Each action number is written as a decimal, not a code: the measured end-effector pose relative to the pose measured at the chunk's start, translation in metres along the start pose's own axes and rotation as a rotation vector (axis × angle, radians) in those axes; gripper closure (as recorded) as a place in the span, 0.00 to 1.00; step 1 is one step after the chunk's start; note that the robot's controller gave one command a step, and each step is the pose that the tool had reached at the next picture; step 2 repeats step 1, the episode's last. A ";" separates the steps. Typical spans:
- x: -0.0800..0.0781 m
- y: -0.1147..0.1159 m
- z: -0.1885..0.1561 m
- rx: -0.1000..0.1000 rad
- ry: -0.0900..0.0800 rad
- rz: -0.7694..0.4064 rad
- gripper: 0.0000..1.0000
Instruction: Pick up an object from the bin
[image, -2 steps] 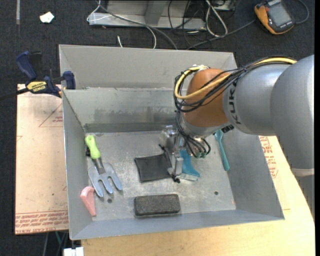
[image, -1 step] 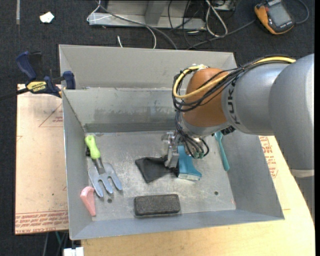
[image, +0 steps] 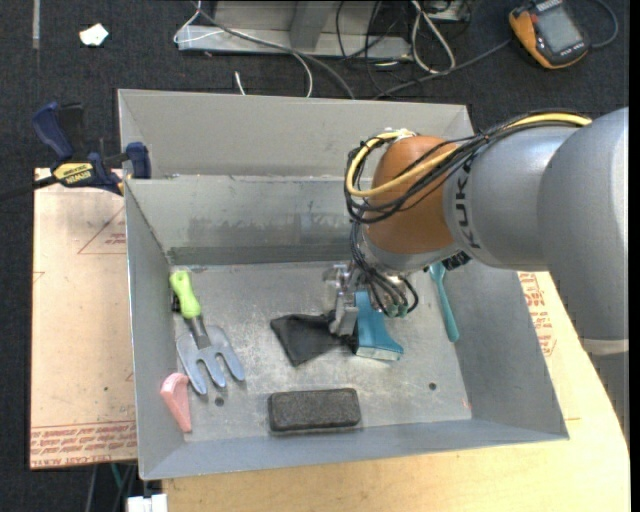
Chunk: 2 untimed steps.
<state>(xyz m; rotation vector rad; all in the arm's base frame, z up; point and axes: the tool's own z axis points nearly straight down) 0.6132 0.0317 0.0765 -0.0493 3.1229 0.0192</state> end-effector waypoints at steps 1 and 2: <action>-0.007 0.003 -0.067 0.000 0.002 -0.029 1.00; -0.007 0.003 -0.067 0.000 0.002 -0.029 1.00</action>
Offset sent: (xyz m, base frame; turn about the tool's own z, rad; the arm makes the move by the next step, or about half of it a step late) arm 0.0079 -0.0140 0.1786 -0.2732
